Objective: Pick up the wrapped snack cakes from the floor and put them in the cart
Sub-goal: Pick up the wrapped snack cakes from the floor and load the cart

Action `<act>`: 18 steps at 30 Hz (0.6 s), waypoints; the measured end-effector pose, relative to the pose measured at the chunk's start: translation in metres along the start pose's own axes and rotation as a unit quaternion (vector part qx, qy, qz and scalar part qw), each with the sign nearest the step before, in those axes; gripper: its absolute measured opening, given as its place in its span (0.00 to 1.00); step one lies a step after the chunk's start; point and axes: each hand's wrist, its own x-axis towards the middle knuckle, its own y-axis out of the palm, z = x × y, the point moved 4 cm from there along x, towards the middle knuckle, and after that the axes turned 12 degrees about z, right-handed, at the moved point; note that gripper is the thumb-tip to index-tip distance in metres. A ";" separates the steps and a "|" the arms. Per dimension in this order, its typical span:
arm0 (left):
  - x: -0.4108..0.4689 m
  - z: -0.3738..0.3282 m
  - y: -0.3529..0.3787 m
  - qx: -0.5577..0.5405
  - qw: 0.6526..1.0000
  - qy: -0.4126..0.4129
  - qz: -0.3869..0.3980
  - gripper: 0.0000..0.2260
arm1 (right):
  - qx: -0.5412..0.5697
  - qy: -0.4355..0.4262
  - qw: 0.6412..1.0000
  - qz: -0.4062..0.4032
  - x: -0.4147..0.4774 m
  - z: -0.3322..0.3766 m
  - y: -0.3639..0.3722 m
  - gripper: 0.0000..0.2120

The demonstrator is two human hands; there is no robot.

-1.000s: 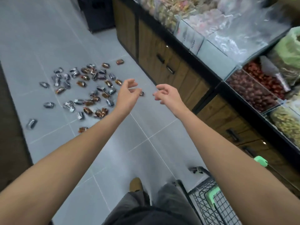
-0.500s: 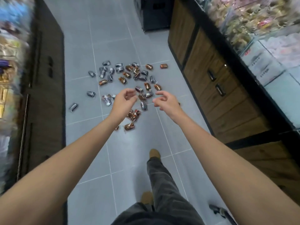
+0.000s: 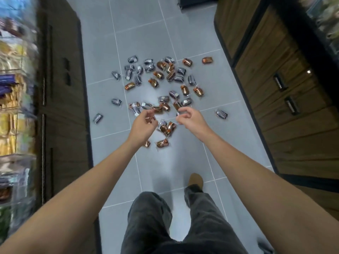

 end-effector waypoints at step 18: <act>0.184 0.173 -0.103 0.244 0.929 -0.044 0.274 0.28 | 0.104 0.151 0.963 -0.198 0.168 -0.073 0.140 0.10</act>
